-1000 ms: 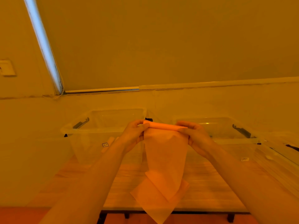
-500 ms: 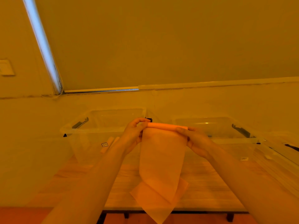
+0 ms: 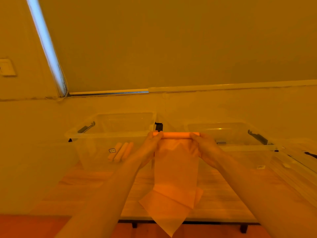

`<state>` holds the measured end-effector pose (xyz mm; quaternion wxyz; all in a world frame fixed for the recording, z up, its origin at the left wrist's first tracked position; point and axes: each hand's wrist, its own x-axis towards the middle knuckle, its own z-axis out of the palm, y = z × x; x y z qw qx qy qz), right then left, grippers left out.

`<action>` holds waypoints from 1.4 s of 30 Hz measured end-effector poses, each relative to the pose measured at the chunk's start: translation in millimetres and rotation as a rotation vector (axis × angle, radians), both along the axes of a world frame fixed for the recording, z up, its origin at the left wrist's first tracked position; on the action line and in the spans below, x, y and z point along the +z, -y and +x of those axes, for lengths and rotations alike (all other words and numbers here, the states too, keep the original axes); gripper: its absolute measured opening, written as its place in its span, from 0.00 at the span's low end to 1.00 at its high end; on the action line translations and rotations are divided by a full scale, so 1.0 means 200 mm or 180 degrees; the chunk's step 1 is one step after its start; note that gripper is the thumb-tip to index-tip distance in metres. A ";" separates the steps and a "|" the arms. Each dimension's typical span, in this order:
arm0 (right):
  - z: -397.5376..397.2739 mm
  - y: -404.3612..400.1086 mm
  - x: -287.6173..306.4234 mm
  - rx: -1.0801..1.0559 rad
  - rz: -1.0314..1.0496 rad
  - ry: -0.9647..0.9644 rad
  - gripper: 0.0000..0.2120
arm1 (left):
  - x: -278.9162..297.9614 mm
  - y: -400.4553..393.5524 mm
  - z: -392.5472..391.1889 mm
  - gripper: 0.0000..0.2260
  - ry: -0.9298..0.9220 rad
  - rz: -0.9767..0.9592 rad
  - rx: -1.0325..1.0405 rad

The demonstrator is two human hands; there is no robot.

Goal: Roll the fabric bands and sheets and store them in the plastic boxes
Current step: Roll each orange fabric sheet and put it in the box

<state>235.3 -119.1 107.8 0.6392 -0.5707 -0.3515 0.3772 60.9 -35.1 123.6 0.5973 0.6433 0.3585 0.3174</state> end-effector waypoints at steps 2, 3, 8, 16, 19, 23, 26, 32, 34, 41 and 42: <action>0.00 0.00 -0.01 -0.0081 -0.0027 0.0145 0.07 | -0.01 0.00 0.00 0.21 -0.0115 0.0113 -0.0053; -0.01 0.00 -0.02 -0.0094 -0.0029 0.0183 0.07 | -0.02 0.00 -0.01 0.22 -0.0171 0.0170 -0.0074; 0.00 0.02 -0.03 0.0010 -0.0031 0.0303 0.09 | -0.03 0.02 -0.03 0.18 -0.0283 0.0295 -0.0171; 0.04 0.01 -0.03 0.0247 -0.0210 -0.0090 0.11 | -0.06 -0.03 -0.07 0.08 -0.0243 0.0758 0.0020; 0.03 0.01 -0.02 0.0258 -0.0300 -0.0212 0.10 | -0.07 -0.05 -0.08 0.07 -0.0032 0.0709 -0.0019; 0.05 0.00 -0.04 0.0168 -0.0131 -0.0266 0.12 | -0.07 -0.05 -0.07 0.09 0.0304 0.0284 -0.0168; 0.05 0.00 -0.04 0.0133 -0.0082 -0.0073 0.07 | -0.07 -0.04 -0.06 0.09 0.0321 0.0218 -0.0144; 0.07 0.01 -0.06 0.0293 -0.0217 -0.0113 0.15 | -0.07 -0.06 -0.07 0.09 0.0595 -0.0021 -0.0121; 0.07 0.01 -0.07 0.0272 -0.0289 -0.0117 0.16 | -0.07 -0.06 -0.07 0.09 0.0590 -0.0038 -0.0129; 0.07 0.03 -0.05 0.0109 -0.0166 -0.0110 0.12 | -0.08 -0.05 -0.07 0.15 0.0388 -0.0267 -0.0358; 0.07 0.03 -0.05 0.0094 -0.0131 -0.0106 0.11 | -0.08 -0.05 -0.07 0.15 0.0370 -0.0299 -0.0451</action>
